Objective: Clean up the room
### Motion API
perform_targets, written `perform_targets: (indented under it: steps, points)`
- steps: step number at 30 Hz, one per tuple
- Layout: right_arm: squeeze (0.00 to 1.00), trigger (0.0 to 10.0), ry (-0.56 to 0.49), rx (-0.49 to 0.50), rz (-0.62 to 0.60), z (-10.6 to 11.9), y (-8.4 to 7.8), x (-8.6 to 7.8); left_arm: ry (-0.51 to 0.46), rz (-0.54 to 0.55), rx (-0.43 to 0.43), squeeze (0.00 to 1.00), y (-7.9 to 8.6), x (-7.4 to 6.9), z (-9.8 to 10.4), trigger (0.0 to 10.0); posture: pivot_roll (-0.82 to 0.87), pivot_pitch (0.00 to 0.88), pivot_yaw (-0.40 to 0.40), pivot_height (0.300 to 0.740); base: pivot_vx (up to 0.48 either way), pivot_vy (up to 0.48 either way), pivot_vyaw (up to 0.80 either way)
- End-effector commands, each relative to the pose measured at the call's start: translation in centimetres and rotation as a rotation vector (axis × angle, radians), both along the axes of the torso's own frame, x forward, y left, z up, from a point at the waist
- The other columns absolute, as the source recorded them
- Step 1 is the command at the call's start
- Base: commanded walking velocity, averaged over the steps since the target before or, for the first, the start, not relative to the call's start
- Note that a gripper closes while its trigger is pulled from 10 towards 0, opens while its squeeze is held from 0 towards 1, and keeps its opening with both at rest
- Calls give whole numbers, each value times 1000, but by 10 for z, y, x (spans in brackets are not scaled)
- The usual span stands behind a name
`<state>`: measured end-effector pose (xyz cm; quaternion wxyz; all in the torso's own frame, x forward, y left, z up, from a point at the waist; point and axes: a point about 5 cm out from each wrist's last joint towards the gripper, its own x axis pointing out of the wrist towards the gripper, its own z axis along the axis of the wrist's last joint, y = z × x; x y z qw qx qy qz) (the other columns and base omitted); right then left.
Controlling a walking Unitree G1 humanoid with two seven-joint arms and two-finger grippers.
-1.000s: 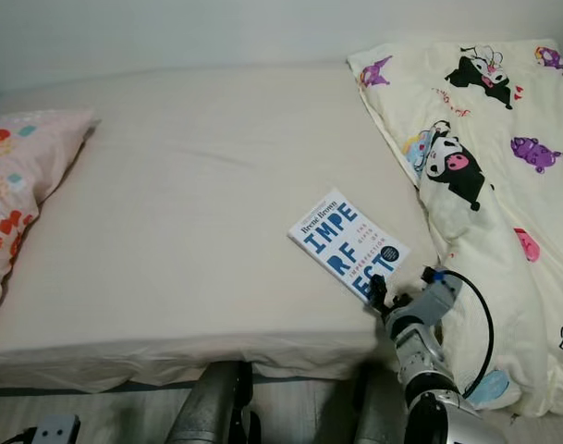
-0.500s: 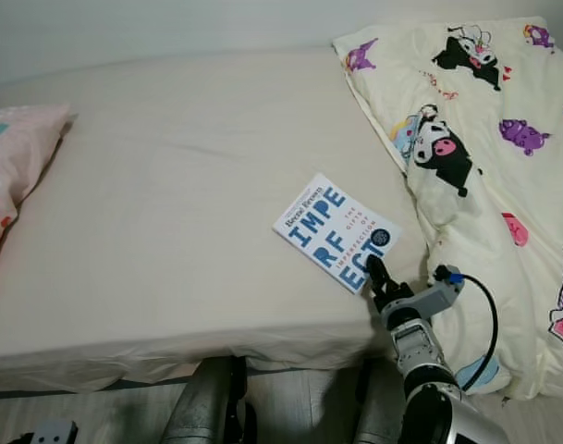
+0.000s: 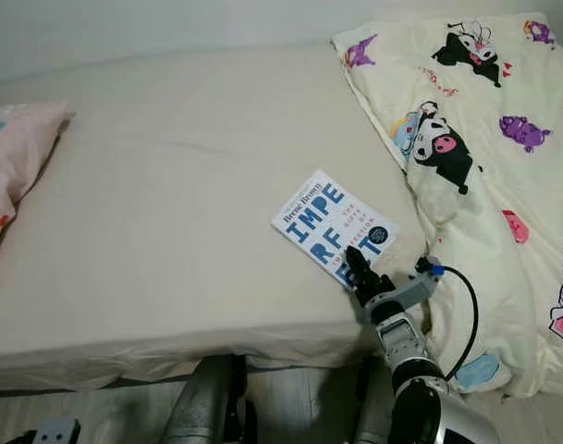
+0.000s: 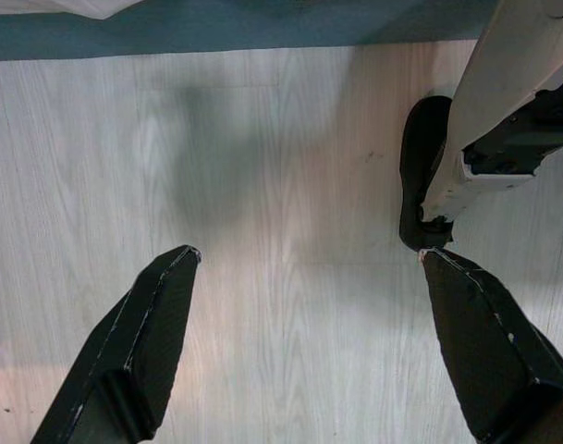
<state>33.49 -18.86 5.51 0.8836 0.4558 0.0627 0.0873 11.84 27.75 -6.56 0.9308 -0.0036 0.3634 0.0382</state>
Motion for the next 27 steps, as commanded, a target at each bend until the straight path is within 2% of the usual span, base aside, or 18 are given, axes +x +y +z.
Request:
perform_targets:
  steps: [1, 4, 5, 18, 27]
  points:
    - [0, 10000, 45, 19, 65, -11, 16, -6, 61, 8, 14, 0, 8, -18, -4, 10000, 252, 389, 73, 595, 0, 0, 0]
    - [0, 10000, 77, -14, 42, -14, 15, -7, 61, 9, 12, 0, 7, -17, -4, 10000, 246, 390, 70, 595, 0, 0, 0]
    - [0, 0, 88, -29, 21, -15, 13, -7, 60, 9, 12, 0, 7, -17, -4, 10000, 246, 390, 70, 595, 0, 0, 0]
    - [0, 0, 69, -5, -30, -13, -1, -8, 67, 20, 15, 0, 9, -18, -4, 10000, 237, 398, 75, 595, 0, 0, 0]
    - [0, 0, 12, -7, -47, -3, -10, -3, 59, 24, 11, 0, 7, -12, -4, 10000, 227, 371, 68, 595, 0, 0, 0]
